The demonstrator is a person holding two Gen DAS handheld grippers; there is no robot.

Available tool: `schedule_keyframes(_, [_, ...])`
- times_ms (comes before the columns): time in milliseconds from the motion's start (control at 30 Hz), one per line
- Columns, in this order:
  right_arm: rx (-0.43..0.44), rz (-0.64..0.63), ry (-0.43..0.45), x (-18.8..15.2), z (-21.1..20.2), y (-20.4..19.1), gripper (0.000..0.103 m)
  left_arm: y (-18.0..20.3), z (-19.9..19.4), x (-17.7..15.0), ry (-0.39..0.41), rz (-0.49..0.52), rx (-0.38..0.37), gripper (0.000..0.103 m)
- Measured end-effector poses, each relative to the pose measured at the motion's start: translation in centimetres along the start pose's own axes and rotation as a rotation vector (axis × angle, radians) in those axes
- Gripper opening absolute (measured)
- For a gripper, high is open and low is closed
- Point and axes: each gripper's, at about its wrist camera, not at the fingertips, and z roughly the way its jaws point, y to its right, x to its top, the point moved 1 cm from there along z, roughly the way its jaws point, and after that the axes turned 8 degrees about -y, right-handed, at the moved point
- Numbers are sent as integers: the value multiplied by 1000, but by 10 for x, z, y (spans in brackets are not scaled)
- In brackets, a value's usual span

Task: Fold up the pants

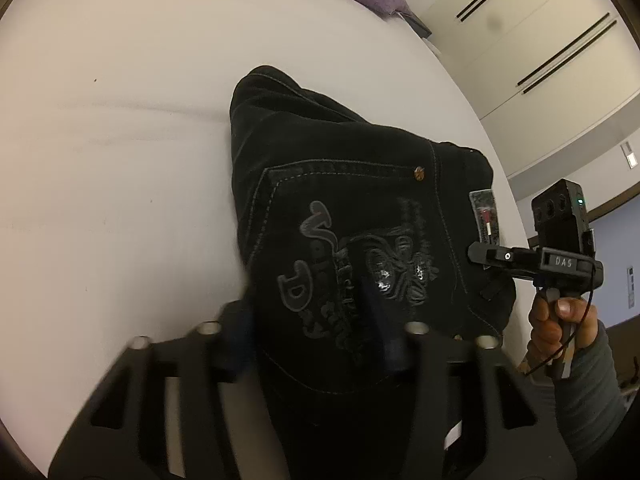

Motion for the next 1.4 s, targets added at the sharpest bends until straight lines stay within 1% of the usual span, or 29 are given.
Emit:
schedule_keyframes(67, [-73,-66,21,-3,-2,-16,28,6,-3,1,2,29,7,24])
schedule_keyframes(100, [-109,-94,31,-5,-4,-24,27,10,-6,1,8,39,16,20])
schedule_keyframes(167, [-160,-136,60,-6,-8,-39,22,16,-12,2,25,46,19,17])
schedule_keyframes(233, [-155,-171,99,-7,-18,-56,21,21,-24,5,55,51,23,16])
schedule_keyframes(300, [-180,-221,138,-7,-29,-75,21,27,-38,9,91,60,34,16])
schedule_keyframes(400, [-195,-274,189,-2,-43,-93,21,35,-56,23,148,94,85,17])
schedule_keyframes(467, [-184,-258,208,8,-48,-91,21,34,-57,33,153,94,107,17])
schedule_keyframes(533, [-194,-237,213,19,-42,-81,22,29,-47,43,144,97,126,18])
schedule_keyframes(567, [-208,-224,194,26,-32,-71,27,26,-36,46,131,97,151,19])
schedule_keyframes(600, [-243,-176,152,32,-18,-54,31,24,-25,48,115,89,166,20])
schedule_keyframes(633, [-283,-117,115,35,-6,-38,45,19,-15,49,98,78,179,23])
schedule_keyframes(667, [-306,-72,89,36,4,-26,50,14,-5,48,93,63,192,30])
schedule_keyframes(700, [-273,-58,101,34,7,-17,52,10,-1,46,100,51,206,36])
schedule_keyframes(733, [-233,-56,129,30,4,-13,54,7,0,43,110,43,206,40])
schedule_keyframes(767, [-200,-45,153,24,-1,-10,58,4,-1,40,124,35,207,47])
schedule_keyframes(800, [-193,-41,160,20,-4,-8,60,1,-4,38,135,31,215,56])
schedule_keyframes(867, [-205,-38,173,10,-11,-8,63,-3,-12,33,152,25,247,60])
schedule_keyframes(900, [-224,-32,190,4,-17,-8,66,-3,-20,29,174,25,267,60])
schedule_keyframes(933, [-247,-23,225,-6,-27,-10,72,-2,-29,25,200,25,294,60])
schedule_keyframes(967, [-261,-21,253,-14,-35,-13,75,-2,-42,21,241,29,322,60])
schedule_keyframes(1033, [-315,-39,327,-32,-49,-22,79,9,-70,7,344,56,365,68])
schedule_keyframes(1067, [-370,-64,379,-47,-60,-32,82,16,-84,-3,407,71,392,75])
schedule_keyframes(1100, [-404,-78,407,-53,-61,-36,83,27,-101,-16,480,84,418,88])
schedule_keyframes(1133, [-443,-101,447,-63,-68,-46,85,41,-116,-29,541,92,447,98])
schedule_keyframes(1167, [-475,-131,489,-77,-75,-58,86,52,-130,-42,599,93,482,103])
schedule_keyframes(1233, [-527,-189,568,-94,-87,-82,88,68,-158,-63,687,85,542,103])
schedule_keyframes(1300, [-560,-235,651,-111,-99,-107,95,85,-187,-86,762,75,605,103])
schedule_keyframes(1333, [-568,-268,708,-126,-105,-123,99,93,-199,-97,785,68,630,103])
schedule_keyframes(1400, [-574,-310,775,-138,-114,-145,101,104,-220,-122,816,47,688,103])
